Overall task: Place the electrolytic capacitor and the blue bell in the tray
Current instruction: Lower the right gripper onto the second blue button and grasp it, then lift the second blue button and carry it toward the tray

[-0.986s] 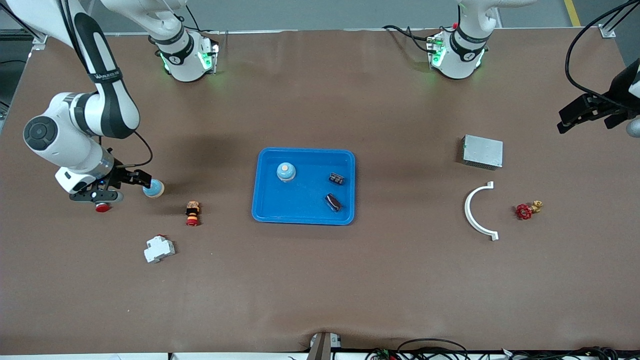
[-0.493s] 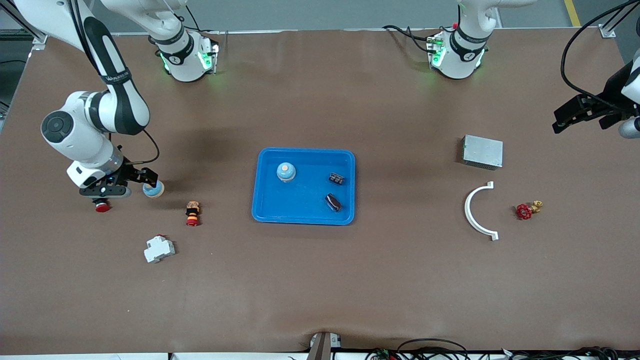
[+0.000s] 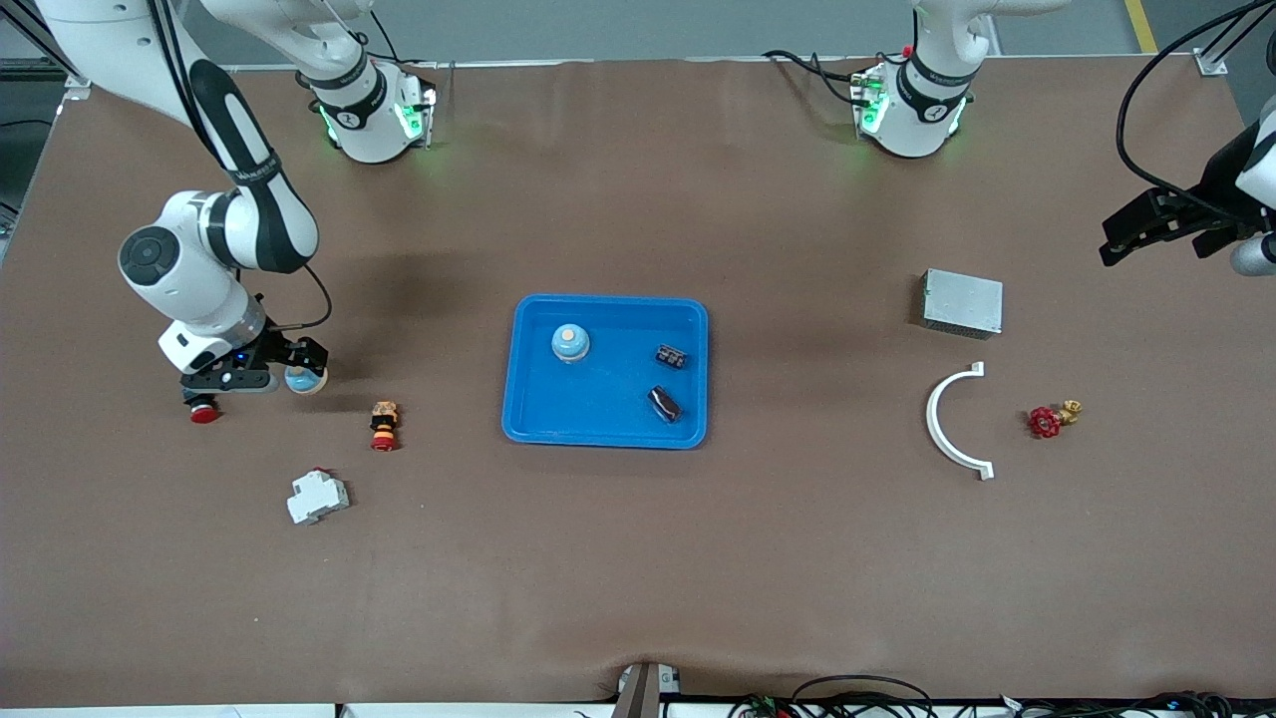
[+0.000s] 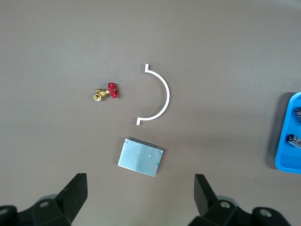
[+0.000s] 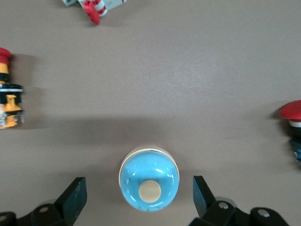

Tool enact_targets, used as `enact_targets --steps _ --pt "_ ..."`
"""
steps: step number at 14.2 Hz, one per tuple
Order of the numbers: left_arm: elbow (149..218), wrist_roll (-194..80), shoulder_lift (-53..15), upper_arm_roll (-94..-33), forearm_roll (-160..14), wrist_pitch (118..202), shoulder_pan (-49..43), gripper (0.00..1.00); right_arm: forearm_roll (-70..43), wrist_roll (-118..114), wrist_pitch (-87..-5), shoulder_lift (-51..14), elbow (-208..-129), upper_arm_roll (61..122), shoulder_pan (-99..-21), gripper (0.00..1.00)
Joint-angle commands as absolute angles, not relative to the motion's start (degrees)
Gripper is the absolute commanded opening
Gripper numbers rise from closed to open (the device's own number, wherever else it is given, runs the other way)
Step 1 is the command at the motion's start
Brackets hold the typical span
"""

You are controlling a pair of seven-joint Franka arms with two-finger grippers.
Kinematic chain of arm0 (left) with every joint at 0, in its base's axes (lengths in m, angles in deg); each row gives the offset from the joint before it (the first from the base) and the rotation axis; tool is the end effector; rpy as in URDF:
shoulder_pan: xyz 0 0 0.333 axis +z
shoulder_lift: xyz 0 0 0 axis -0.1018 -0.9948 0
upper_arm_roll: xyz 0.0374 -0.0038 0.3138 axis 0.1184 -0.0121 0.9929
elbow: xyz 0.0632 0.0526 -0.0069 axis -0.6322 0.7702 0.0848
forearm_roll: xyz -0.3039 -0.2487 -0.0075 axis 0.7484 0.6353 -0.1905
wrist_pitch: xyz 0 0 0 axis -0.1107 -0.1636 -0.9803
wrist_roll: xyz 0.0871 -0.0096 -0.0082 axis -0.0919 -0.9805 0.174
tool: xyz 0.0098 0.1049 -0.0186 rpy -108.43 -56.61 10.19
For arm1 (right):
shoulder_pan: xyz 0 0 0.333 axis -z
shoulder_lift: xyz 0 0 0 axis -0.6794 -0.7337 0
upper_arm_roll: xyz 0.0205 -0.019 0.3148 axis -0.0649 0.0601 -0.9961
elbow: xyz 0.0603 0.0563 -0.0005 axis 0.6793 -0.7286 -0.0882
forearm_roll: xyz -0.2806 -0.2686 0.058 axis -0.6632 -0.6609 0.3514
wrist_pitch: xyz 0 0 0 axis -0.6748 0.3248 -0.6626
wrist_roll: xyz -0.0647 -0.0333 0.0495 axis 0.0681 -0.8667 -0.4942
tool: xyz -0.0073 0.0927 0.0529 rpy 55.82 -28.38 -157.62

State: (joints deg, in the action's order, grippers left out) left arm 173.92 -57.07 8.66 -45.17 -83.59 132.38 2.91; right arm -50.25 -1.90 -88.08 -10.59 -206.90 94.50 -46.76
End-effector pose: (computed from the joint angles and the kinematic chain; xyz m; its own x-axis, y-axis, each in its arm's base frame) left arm 0.5423 -0.0223 0.6391 0.9978 0.0648 0.0122 0.0651 -0.9975 -0.0263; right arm 0.5081 -0.0442 0.2129 0.9969 0.0155 0.0776 0.0119 -0.9988 0.0466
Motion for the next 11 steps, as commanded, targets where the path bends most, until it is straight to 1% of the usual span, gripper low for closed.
enact_targets --steps 1,8,11 --pt "174.40 -58.16 10.09 -44.99 -82.44 130.65 2.68 1.00 -50.20 -1.57 -90.94 -12.32 -207.26 93.55 -45.52 1.00" --pt "174.40 -58.16 10.26 -45.78 -82.36 129.95 2.85 1.00 -50.20 -1.48 -92.27 -13.73 -207.18 93.55 -45.44 1.00" --pt "174.40 -58.16 10.61 -45.78 -82.44 129.95 3.03 1.00 -50.20 -1.48 -94.02 -15.14 -207.26 93.46 -45.00 1.00"
